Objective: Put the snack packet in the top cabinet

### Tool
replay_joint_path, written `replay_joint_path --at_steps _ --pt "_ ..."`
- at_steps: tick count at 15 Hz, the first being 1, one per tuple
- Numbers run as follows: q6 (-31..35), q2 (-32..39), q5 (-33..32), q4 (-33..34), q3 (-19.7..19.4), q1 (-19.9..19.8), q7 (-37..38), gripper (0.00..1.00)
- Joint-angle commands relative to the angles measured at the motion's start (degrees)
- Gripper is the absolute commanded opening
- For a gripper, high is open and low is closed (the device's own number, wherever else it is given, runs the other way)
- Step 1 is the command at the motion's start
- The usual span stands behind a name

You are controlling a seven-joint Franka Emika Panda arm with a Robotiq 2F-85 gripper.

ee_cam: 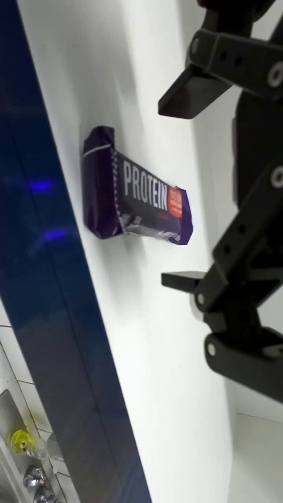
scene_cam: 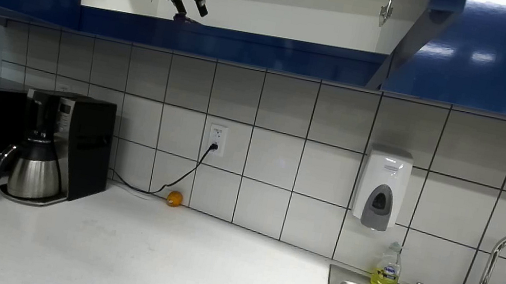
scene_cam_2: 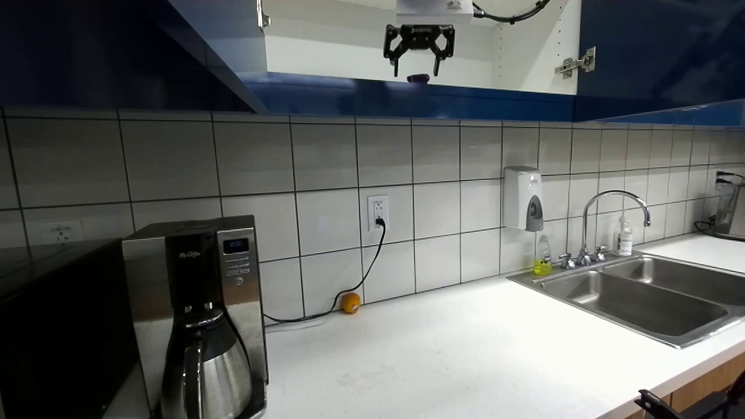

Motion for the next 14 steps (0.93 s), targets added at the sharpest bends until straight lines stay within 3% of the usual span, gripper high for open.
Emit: replay_joint_path --at_steps 1,7,14 --pt "0.6 -3.95 -1.89 -2.69 -0.03 0.33 2.25 1.0" --pt "3.53 -12.38 -1.85 -10.23 1.19 0.14 2.17 1.0" --pt "10.55 -23.78 -0.18 -26.63 2.73 -0.28 3.45 1.0"
